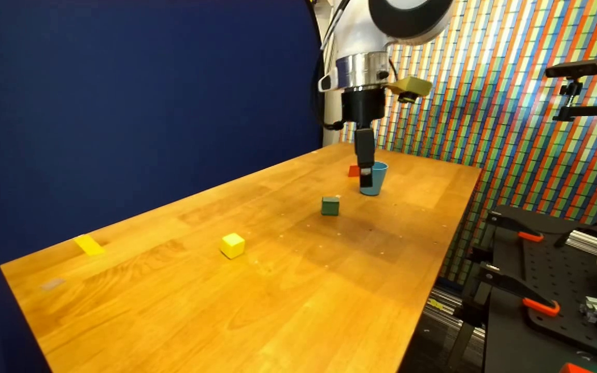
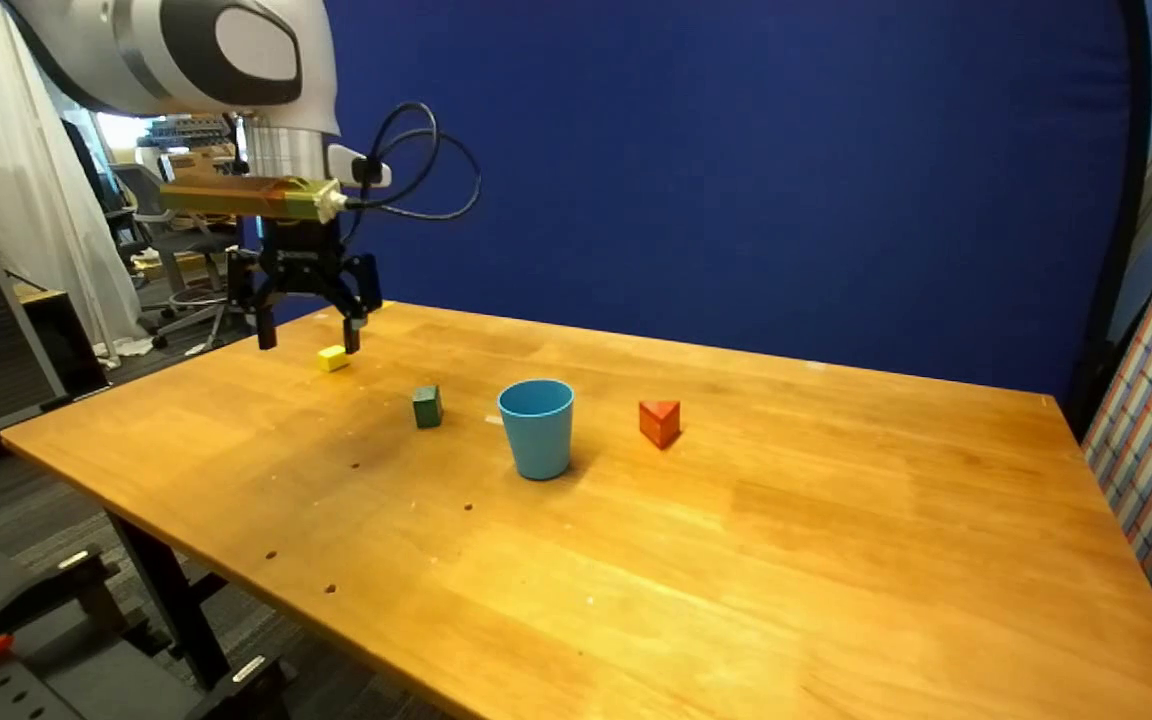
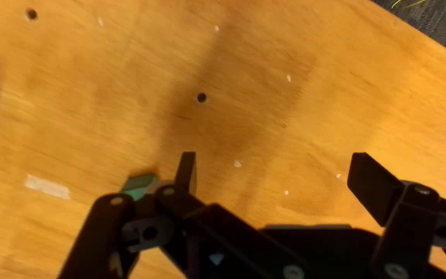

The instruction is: Put the yellow cube inside the cup

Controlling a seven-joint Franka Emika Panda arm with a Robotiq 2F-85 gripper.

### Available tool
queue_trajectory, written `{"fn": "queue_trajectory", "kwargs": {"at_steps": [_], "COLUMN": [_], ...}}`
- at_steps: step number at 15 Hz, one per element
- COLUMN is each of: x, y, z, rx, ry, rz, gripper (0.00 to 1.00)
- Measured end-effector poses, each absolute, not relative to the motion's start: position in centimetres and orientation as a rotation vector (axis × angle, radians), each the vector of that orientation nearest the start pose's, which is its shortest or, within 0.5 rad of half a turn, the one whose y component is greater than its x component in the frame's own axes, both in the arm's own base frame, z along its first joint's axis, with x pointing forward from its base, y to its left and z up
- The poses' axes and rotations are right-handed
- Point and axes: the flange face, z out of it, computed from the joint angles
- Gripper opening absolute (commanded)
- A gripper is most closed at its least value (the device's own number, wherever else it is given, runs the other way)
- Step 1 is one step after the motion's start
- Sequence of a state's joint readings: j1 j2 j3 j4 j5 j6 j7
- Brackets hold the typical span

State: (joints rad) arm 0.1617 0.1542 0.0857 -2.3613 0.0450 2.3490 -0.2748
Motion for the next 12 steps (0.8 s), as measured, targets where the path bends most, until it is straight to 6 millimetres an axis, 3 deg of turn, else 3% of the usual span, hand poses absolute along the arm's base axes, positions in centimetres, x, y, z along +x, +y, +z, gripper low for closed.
{"fn": "queue_trajectory", "kwargs": {"at_steps": [3, 6, 12], "x": [50.6, 53.6, 58.1], "y": [17.7, 21.9, 24.9], "z": [21.8, 19.4, 16.4], "rx": [-2.92, -2.854, -2.804], "ry": [-0.895, -0.993, -1.114], "rz": [0.258, 0.239, 0.182], "gripper": [1.0, 1.0, 1.0]}}
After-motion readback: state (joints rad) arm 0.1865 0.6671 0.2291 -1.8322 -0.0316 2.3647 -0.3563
